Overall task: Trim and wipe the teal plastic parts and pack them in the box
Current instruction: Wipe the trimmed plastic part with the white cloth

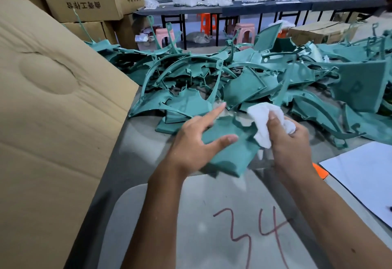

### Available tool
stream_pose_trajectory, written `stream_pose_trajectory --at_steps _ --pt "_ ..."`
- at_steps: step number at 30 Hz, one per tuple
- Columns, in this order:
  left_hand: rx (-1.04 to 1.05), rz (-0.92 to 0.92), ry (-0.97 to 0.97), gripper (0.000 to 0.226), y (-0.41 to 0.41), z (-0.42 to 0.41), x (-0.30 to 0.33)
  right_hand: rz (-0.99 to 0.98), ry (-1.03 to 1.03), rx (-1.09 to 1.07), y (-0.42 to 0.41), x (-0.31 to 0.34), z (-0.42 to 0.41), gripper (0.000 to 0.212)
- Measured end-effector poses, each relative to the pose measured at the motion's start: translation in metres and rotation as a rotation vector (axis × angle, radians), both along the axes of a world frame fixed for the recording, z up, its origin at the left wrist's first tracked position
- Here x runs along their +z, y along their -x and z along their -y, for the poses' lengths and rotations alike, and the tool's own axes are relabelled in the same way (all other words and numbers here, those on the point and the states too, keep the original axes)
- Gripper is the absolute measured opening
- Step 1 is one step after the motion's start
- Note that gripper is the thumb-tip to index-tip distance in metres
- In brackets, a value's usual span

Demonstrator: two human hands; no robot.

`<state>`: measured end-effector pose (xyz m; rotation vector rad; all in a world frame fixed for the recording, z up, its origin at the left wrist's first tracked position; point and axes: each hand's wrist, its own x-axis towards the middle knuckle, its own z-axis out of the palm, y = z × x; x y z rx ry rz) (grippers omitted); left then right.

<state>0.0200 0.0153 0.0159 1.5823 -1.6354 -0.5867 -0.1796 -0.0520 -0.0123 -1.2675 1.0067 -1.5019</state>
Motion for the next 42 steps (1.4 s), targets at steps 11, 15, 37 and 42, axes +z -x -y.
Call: stream_pose_trajectory --at_steps 11,15,37,42 --pt "0.066 0.294 0.455 0.041 0.034 0.006 -0.009 -0.002 -0.211 -0.127 0.015 -0.008 0.019 0.04" --pt "0.02 0.146 0.495 0.025 0.024 0.01 -0.018 -0.023 -0.114 -0.164 0.014 -0.008 0.019 0.043" --pt "0.171 -0.386 0.213 0.057 -0.035 -0.006 -0.005 -0.357 0.348 -0.563 0.046 0.009 0.021 0.036" --pt "0.153 -0.21 0.244 0.059 -0.02 -0.007 -0.004 -0.652 0.744 -0.039 0.005 0.016 -0.004 0.028"
